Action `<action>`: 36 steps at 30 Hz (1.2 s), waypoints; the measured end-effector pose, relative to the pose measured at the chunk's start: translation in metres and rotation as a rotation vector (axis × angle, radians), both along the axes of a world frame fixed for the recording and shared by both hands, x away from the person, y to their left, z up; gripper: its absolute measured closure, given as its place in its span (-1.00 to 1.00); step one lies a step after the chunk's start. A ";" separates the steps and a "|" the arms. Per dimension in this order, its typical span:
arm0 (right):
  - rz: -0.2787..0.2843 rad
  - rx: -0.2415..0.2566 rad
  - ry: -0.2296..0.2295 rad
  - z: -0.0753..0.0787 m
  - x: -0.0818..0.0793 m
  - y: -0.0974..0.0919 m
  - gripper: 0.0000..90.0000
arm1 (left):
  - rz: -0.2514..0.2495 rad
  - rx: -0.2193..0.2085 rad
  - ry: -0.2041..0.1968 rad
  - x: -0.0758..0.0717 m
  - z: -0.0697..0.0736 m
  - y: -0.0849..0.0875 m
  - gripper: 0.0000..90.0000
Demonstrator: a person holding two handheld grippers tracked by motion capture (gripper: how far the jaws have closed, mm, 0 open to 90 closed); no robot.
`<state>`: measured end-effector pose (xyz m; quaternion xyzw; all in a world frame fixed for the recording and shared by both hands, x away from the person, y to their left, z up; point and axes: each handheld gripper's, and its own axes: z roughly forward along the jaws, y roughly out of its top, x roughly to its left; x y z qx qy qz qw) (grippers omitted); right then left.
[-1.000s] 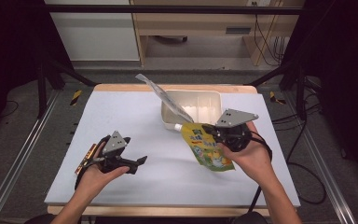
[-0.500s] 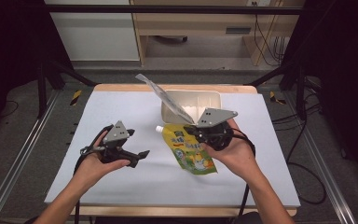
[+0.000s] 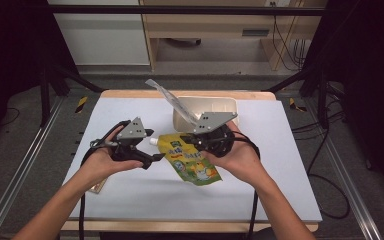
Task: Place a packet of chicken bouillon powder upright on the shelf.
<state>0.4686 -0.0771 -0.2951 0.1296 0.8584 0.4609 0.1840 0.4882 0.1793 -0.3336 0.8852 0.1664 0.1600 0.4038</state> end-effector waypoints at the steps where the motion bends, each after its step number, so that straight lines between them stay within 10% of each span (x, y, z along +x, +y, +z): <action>1: 0.008 -0.002 -0.001 0.000 0.000 0.002 1.00 | -0.009 0.010 0.003 0.001 0.000 -0.001 -0.60; 18: 0.053 -0.027 -0.001 0.001 -0.001 0.015 1.00 | -0.113 0.076 0.089 0.011 -0.005 -0.004 0.50; 36: -0.010 -0.163 0.020 0.002 0.010 0.001 1.00 | -0.108 0.219 0.055 0.018 0.030 -0.022 0.56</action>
